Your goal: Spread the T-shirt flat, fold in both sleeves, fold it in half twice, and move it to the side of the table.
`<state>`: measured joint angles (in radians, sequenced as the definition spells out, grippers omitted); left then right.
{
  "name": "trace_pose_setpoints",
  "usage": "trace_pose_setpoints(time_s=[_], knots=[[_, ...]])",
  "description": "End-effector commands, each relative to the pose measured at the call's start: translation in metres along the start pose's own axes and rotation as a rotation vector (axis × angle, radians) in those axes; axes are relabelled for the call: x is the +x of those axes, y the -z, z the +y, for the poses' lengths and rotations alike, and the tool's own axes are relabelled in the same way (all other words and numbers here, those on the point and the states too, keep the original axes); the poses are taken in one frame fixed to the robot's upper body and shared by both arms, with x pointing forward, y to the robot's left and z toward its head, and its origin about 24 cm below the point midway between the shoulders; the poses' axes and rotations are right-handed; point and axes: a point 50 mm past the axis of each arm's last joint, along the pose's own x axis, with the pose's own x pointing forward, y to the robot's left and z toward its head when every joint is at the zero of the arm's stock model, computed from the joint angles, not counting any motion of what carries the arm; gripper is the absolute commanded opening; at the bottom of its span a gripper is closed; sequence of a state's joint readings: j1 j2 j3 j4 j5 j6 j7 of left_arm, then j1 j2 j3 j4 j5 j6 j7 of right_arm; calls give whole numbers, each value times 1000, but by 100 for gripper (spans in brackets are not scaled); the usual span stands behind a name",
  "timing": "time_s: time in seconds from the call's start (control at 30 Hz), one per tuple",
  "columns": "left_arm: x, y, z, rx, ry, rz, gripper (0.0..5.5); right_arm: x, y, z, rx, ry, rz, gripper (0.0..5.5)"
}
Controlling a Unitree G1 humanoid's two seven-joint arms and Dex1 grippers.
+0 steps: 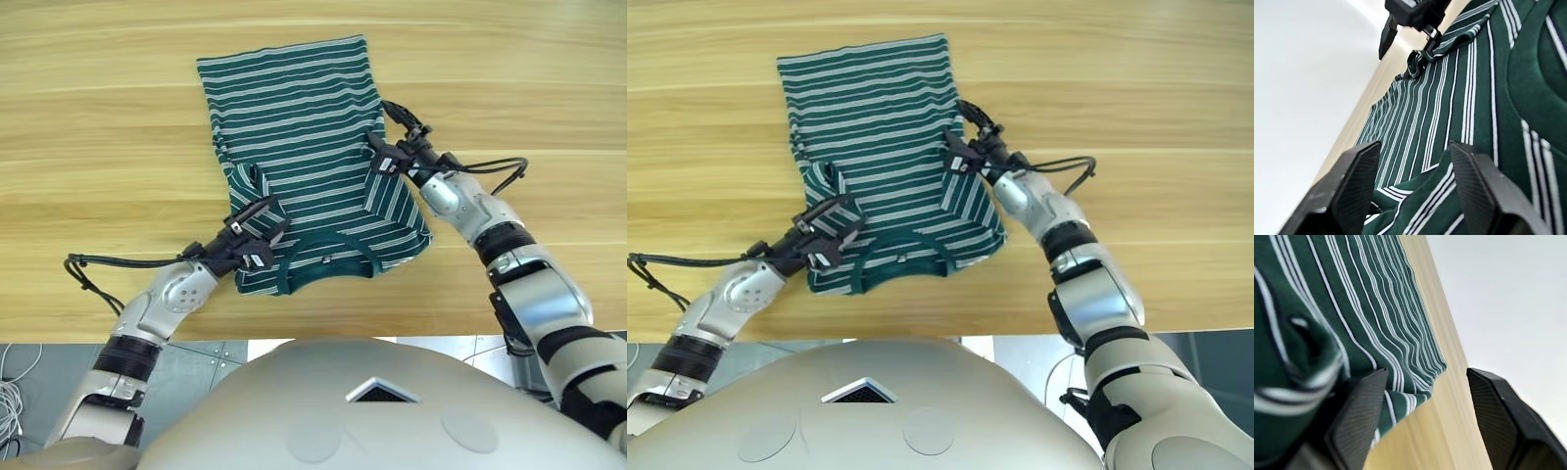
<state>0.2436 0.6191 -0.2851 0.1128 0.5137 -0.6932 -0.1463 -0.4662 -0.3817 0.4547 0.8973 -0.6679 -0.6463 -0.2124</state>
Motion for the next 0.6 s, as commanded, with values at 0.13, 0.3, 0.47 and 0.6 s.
trace_pose_setpoints(time_s=[0.13, 0.3, 0.47, 0.6], knots=[[-25, 23, 1, 35, 107, 141, 262, -60, -12, -36, 99, 88, -146, 300], [-25, 10, 29, 74, -16, 55, 262, -104, -40, -44, 180, 18, -216, 300], [-11, -18, 66, 47, -257, -153, 262, -126, -40, 6, 238, -252, -113, 300], [-13, -28, 90, 17, -399, -237, 262, -114, -22, 15, 162, -282, -24, 300]])
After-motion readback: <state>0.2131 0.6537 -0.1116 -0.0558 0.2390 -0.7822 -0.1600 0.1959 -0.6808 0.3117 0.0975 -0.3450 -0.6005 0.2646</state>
